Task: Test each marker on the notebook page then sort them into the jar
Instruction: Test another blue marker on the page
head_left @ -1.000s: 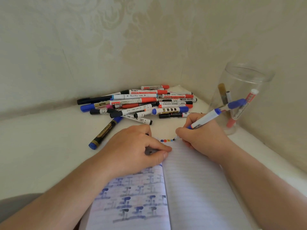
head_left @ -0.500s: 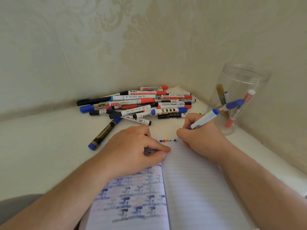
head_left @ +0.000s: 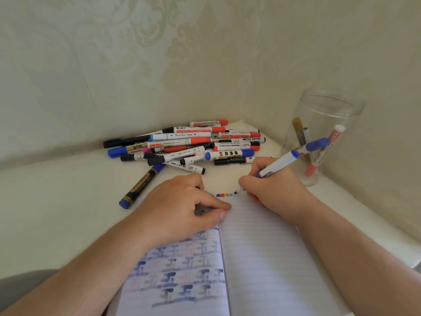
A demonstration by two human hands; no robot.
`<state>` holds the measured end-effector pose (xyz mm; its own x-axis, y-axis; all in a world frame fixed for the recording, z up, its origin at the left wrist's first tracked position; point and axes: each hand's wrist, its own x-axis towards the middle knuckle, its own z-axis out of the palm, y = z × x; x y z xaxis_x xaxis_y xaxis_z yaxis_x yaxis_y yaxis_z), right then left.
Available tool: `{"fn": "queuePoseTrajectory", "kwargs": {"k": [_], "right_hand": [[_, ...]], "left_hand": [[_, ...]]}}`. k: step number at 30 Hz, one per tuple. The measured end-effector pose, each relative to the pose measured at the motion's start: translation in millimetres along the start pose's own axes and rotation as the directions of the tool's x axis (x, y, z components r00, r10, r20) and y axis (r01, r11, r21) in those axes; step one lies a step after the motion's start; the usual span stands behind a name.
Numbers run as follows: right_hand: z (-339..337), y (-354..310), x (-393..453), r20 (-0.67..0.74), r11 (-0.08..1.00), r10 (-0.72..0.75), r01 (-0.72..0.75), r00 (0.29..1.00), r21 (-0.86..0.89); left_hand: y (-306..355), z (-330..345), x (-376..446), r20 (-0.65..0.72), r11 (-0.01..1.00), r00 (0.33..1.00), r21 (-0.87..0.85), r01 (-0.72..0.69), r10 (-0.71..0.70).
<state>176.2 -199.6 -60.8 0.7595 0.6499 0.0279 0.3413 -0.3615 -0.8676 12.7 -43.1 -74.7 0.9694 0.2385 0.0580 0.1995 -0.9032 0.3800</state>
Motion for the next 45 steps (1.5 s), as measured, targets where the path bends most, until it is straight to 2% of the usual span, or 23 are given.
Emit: {"fn": "queuePoseTrajectory", "kwargs": {"k": [7,9,11,15,18,21,29,35,40,45], "right_hand": [[1.1,1.0,1.4,-0.002,0.995,-0.025,0.024,1.0,-0.096],[1.7,2.9,3.0,0.013,1.0,-0.009,0.009,1.0,-0.013],[0.2,4.8,4.1,0.024,0.993,-0.024,0.021,0.999,0.119],[-10.0,4.8,2.2,0.151,0.897,-0.114,0.037,0.982,0.44],[-17.0,1.8,3.1,0.254,0.826,-0.143,-0.026,0.957,0.563],[-21.2,3.6,5.5,0.346,0.785,-0.143,-0.106,0.927,0.61],[-15.8,2.5,5.2,0.341,0.847,-0.124,-0.079,0.932,0.525],[-13.3,4.8,5.2,0.308,0.913,-0.143,0.005,0.941,0.407],[-9.7,10.6,5.5,0.226,0.945,-0.161,0.084,0.961,0.317],[-5.3,13.1,2.7,0.215,0.971,-0.22,0.193,0.952,0.14]], "left_hand": [[1.9,-0.7,0.4,0.002,1.0,1.0,0.024,-0.006,0.006],[0.5,0.1,-1.6,-0.028,0.999,0.999,0.029,-0.018,0.019],[-2.1,-0.8,-4.8,-0.112,0.999,0.994,-0.04,-0.023,0.018],[-6.1,-2.2,-4.8,-0.245,0.979,0.967,-0.203,0.018,-0.068],[-8.4,0.5,-1.9,-0.321,0.943,0.935,-0.33,0.04,-0.152],[-12.3,2.5,-2.5,-0.358,0.918,0.917,-0.396,0.02,-0.174],[-7.5,0.0,-4.4,-0.327,0.91,0.93,-0.413,0.019,-0.168],[-6.0,0.1,-5.6,-0.341,0.932,0.929,-0.363,0.009,-0.142],[-11.7,-3.0,-6.6,-0.436,0.9,0.868,-0.435,0.028,-0.238],[-9.0,-1.1,-0.6,-0.352,0.959,0.916,-0.264,0.1,-0.192]]}}
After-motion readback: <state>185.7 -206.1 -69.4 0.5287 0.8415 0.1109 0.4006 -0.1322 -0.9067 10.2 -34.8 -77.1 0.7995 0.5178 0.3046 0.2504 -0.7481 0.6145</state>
